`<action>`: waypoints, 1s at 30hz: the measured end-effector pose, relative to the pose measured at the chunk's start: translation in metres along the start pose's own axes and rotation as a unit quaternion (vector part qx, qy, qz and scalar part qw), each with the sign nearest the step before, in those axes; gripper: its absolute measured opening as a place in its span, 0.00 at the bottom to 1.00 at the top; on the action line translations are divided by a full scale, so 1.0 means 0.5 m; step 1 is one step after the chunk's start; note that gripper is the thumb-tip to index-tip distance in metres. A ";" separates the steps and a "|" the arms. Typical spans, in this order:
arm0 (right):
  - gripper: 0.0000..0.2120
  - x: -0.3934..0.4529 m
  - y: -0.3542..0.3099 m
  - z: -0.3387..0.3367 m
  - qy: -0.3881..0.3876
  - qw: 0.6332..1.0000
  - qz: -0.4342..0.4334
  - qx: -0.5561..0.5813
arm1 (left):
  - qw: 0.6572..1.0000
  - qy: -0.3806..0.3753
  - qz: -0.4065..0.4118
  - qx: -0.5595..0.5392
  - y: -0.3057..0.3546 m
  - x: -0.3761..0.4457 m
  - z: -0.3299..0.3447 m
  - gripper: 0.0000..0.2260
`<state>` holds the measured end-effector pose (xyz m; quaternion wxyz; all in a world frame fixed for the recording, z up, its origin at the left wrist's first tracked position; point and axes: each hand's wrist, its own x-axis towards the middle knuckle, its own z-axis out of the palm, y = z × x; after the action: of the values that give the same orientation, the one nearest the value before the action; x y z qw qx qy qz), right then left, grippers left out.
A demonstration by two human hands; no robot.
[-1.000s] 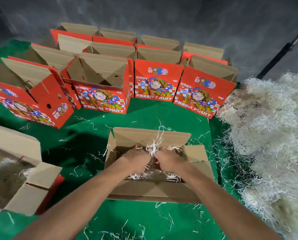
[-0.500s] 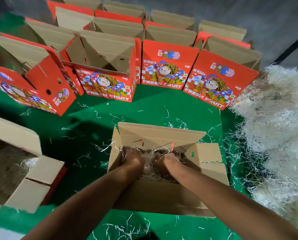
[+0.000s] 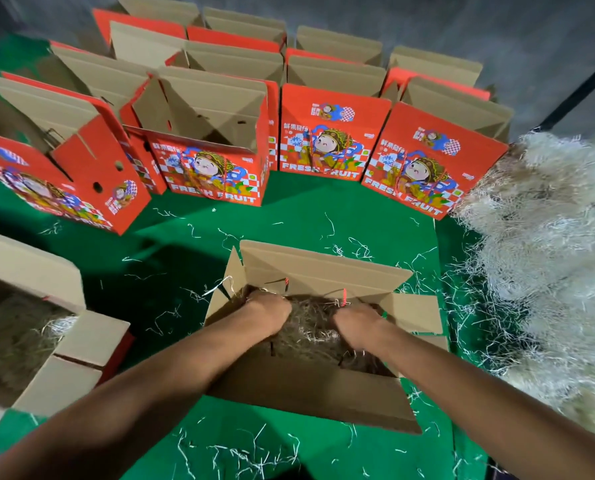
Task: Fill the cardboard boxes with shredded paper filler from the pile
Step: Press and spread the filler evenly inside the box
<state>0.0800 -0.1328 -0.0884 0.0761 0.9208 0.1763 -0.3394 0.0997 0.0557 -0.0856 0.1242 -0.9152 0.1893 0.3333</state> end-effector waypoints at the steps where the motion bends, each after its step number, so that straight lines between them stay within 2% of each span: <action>1: 0.10 -0.011 -0.006 -0.020 -0.008 0.999 0.026 0.038 | 0.999 0.037 0.019 0.012 0.004 -0.011 -0.010 0.08; 3: 0.13 -0.018 -0.016 -0.037 0.042 0.994 0.027 0.099 | 0.995 0.087 0.032 0.033 0.016 -0.026 -0.026 0.05; 5: 0.12 -0.020 -0.033 -0.041 0.060 0.989 -0.047 0.129 | 0.996 0.076 0.021 0.044 0.035 -0.031 -0.035 0.05; 6: 0.11 -0.017 -0.049 -0.035 0.047 0.988 -0.079 0.125 | 0.998 0.048 0.014 0.023 0.045 -0.025 -0.032 0.07; 10: 0.16 0.025 -0.099 0.010 -0.074 0.981 -0.078 0.162 | 0.988 -0.113 -0.035 -0.098 0.042 0.026 0.037 0.20; 12: 0.16 0.044 -0.089 0.029 -0.142 0.971 -0.093 0.170 | 0.970 -0.184 -0.054 -0.146 0.037 0.044 0.071 0.18; 15: 0.17 0.057 -0.067 0.044 -0.164 0.972 -0.078 0.149 | 0.953 -0.228 -0.028 -0.197 0.025 0.058 0.095 0.15; 18: 0.18 0.053 -0.063 0.043 -0.178 0.975 -0.051 0.123 | 0.950 -0.207 -0.036 -0.231 0.013 0.063 0.102 0.17; 21: 0.14 0.042 -0.050 0.050 -0.122 0.986 -0.023 0.112 | 0.950 -0.169 -0.061 -0.256 -0.007 0.045 0.115 0.14; 23: 0.14 0.023 -0.053 0.046 -0.085 0.992 0.018 0.097 | 0.941 -0.104 -0.064 -0.317 -0.023 0.026 0.138 0.11; 25: 0.17 0.017 -0.058 0.044 -0.120 0.990 0.064 0.032 | 0.932 -0.056 -0.046 -0.356 -0.024 0.010 0.137 0.11; 28: 0.17 0.000 -0.048 0.020 -0.117 0.991 0.059 -0.015 | 0.966 -0.124 -0.015 -0.225 -0.002 0.015 0.095 0.15; 30: 0.14 -0.006 -0.034 0.009 -0.089 0.995 0.038 -0.008 | 0.985 -0.068 -0.029 -0.153 0.013 0.009 0.064 0.13</action>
<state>0.0690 -0.1192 -0.0904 0.1113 0.8924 0.1363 -0.4154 0.0821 0.0600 -0.1129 0.0049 -0.9035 0.1010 0.4164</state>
